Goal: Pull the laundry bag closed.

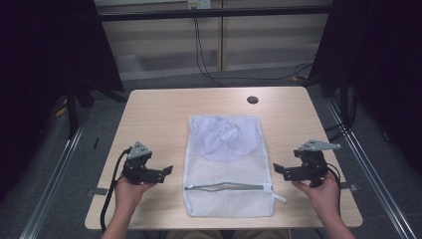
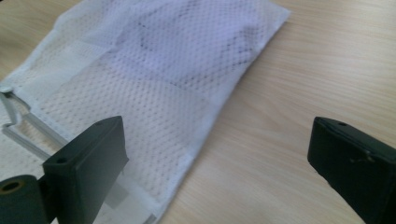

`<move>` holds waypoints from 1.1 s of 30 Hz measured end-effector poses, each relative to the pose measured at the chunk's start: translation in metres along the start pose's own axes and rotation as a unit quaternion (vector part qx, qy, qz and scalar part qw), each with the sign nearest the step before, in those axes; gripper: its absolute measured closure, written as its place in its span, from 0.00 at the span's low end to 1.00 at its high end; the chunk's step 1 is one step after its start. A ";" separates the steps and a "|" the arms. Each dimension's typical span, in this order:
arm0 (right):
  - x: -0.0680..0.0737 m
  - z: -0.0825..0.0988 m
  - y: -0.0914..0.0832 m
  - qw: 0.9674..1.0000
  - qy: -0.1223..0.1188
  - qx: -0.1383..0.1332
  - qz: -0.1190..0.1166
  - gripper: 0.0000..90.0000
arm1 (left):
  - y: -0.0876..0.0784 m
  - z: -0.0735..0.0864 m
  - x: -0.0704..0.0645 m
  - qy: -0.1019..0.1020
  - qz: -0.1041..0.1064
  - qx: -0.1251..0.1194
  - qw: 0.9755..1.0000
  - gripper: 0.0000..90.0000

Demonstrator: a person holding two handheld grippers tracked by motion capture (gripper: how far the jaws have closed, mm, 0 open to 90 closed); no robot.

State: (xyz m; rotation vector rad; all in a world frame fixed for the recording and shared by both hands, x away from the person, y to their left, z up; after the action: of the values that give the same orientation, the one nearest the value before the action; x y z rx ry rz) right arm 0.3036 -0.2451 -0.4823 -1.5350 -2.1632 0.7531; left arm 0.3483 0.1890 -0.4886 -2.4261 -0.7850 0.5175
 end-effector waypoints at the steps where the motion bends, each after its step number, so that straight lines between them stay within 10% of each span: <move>1: 0.003 -0.001 0.000 1.000 -0.001 -0.001 -0.004 0.06 | 0.000 0.000 0.000 -0.003 0.004 -0.001 1.000 0.05; 33: 0.097 -0.033 0.024 0.996 -0.036 0.031 -0.072 0.10 | -0.015 0.006 -0.001 -0.007 0.017 0.009 1.000 0.07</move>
State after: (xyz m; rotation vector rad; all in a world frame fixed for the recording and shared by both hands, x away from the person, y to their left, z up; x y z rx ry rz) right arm 0.3085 -0.1409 -0.4714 -1.3247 -2.2524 0.8308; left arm 0.3384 0.2013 -0.4845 -2.4245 -0.7434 0.5536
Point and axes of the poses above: each handheld gripper's, and its own axes: y roughly forward along the jaws, z roughly out of its underside, x roughly to its left, the point moved 6 cm from there along y, roughly forward along the jaws, and after that the axes turned 11 degrees about z, right-handed, at the moved point
